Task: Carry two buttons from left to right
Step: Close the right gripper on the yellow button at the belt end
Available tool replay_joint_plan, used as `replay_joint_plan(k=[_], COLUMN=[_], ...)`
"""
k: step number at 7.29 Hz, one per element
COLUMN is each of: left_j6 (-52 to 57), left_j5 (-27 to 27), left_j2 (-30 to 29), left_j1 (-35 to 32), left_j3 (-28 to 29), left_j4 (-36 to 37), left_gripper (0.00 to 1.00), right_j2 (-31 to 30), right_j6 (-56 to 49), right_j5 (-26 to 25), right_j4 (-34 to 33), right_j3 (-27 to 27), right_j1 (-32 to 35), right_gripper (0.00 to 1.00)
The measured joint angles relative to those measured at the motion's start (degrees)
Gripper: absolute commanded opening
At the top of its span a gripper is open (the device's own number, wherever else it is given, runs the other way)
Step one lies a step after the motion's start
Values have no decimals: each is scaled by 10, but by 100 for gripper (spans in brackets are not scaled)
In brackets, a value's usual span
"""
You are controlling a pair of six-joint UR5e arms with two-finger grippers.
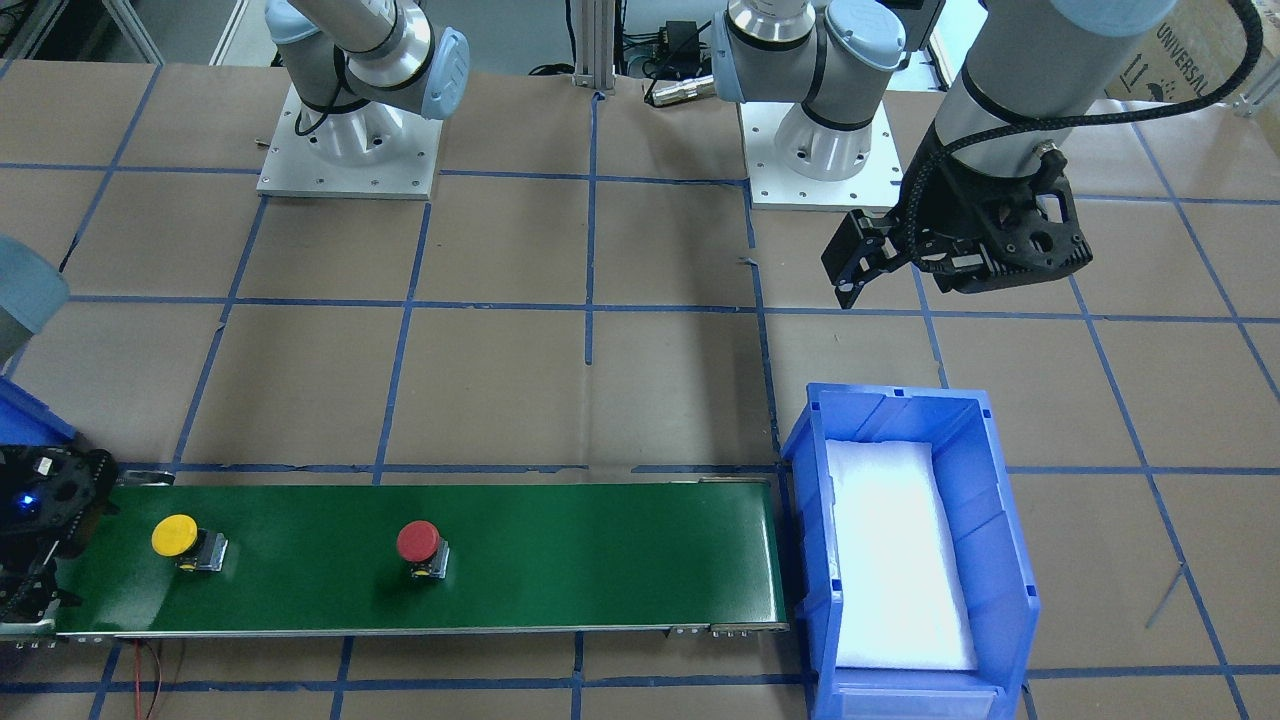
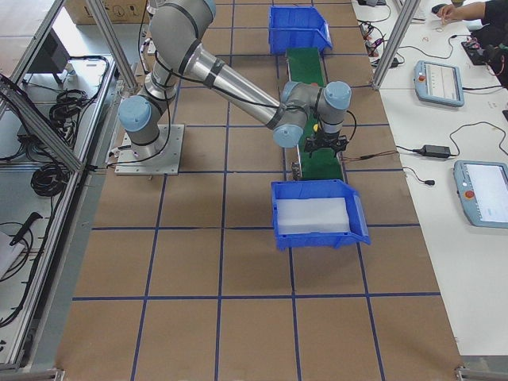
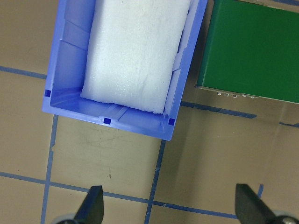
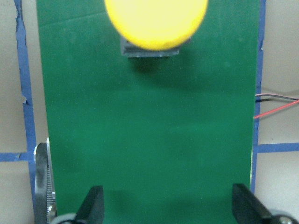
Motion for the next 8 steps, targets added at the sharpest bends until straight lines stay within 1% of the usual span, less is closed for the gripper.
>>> replay_joint_plan(k=[4,8], left_j6=[0,0], left_j5=[0,0], left_j2=[0,0], left_j1=[0,0], left_j3=[0,0], left_j4=[0,0], left_gripper=[100,100], right_j2=[-14,-16], right_j6=[8,9], right_j5=[7,8], right_j4=[-1,-1], right_j3=[15,17], right_j1=[28,36], right_gripper=[97,97])
